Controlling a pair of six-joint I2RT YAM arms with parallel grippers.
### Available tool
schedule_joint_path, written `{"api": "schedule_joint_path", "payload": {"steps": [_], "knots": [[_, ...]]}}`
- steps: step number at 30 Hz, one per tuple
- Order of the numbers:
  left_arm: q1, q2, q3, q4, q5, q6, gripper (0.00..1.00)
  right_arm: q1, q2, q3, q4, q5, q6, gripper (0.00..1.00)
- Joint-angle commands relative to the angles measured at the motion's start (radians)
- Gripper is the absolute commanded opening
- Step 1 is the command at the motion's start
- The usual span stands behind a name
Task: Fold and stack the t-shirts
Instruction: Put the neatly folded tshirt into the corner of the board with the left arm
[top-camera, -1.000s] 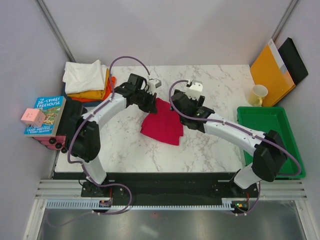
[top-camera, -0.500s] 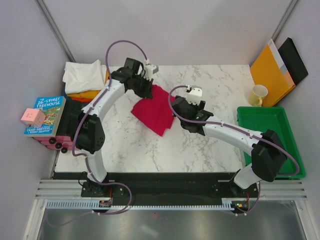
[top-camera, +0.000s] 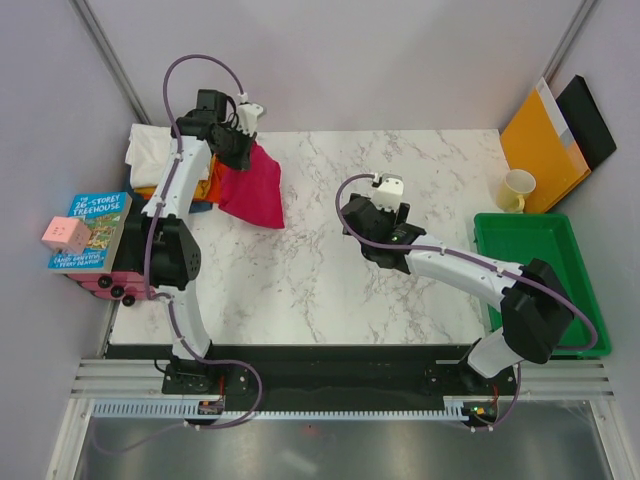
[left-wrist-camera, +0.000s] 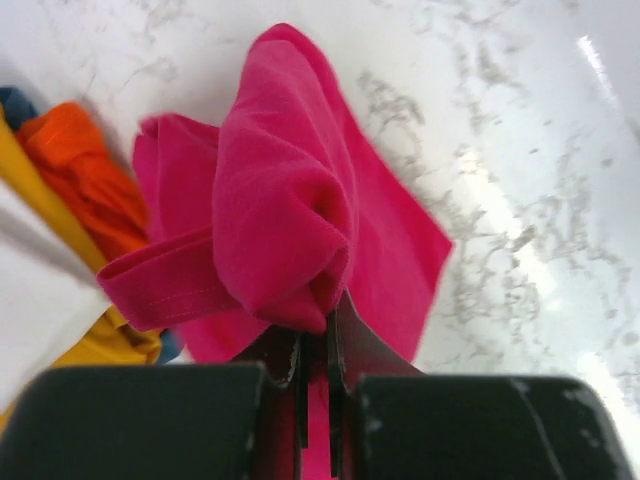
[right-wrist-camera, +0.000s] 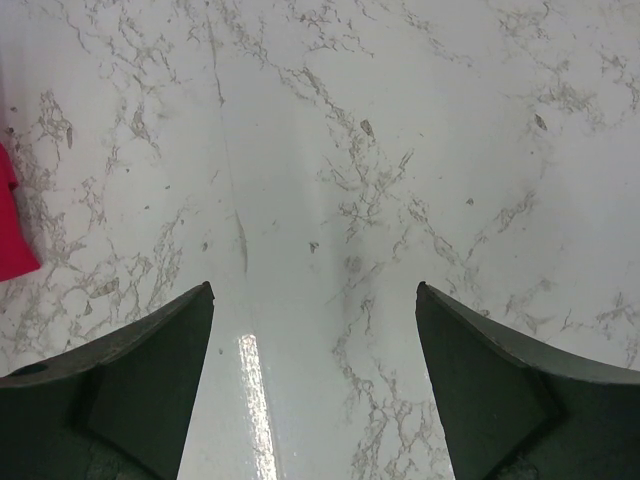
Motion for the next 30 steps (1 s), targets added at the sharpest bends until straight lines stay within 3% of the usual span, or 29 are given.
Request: {"api": "schedule_joint_path", "payload": {"steps": [1, 15, 20, 24, 30], "knots": [[0.057, 0.035, 0.122, -0.021, -0.047, 0.111, 0.02, 0.0, -0.018, -0.024, 0.056, -0.012, -0.013, 0.89], [0.098, 0.21, 0.42, -0.05, -0.151, 0.232, 0.02, -0.001, -0.022, -0.07, 0.082, -0.031, -0.016, 0.89], [0.127, 0.258, 0.477, -0.048, -0.187, 0.226, 0.02, -0.003, -0.021, -0.082, 0.089, -0.031, -0.016, 0.89], [0.211, 0.27, 0.532, -0.019, -0.233, 0.221, 0.02, -0.006, -0.021, -0.093, 0.1, -0.032, -0.016, 0.89], [0.262, 0.256, 0.53, 0.066, -0.266, 0.273, 0.02, -0.009, -0.005, -0.099, 0.123, -0.052, -0.007, 0.89]]}}
